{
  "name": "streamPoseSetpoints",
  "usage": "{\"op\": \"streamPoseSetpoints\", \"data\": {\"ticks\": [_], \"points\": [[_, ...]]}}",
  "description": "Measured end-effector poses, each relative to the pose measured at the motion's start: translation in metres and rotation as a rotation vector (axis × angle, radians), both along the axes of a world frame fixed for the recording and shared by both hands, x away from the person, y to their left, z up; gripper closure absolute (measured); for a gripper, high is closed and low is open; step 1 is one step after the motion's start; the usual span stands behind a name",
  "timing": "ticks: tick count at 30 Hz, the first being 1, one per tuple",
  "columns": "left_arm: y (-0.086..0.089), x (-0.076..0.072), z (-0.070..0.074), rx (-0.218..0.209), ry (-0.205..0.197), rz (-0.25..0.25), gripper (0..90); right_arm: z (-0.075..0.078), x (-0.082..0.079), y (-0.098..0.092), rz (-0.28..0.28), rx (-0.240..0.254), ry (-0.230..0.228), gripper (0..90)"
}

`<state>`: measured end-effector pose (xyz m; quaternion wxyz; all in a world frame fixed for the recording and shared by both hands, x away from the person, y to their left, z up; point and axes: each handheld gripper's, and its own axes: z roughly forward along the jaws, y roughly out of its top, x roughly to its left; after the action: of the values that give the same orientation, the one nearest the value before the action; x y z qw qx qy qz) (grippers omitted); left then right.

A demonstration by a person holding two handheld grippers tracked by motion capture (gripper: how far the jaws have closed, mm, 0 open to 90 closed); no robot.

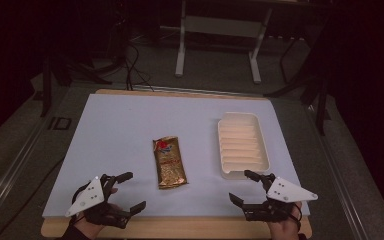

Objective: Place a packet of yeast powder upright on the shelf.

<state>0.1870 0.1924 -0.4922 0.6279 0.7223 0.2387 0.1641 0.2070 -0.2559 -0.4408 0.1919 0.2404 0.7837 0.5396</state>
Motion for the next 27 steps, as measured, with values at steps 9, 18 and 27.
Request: {"op": "streamPoseSetpoints", "data": {"ticks": [9, 18, 27], "points": [[-0.008, 0.001, 0.004, 0.047, 0.129, 0.005, 8.0, 0.002, -0.003, 0.0, -0.028, -0.022, -0.042, 13.2], [-0.021, 0.008, 0.006, 0.087, 0.14, -0.024, 6.9, 0.003, -0.006, 0.0, 0.007, 0.006, -0.073, 11.7], [-0.041, 0.011, 0.025, 0.084, 0.134, -0.057, 6.9, 0.006, -0.01, -0.002, 0.007, 0.026, -0.151, 12.0]]}}
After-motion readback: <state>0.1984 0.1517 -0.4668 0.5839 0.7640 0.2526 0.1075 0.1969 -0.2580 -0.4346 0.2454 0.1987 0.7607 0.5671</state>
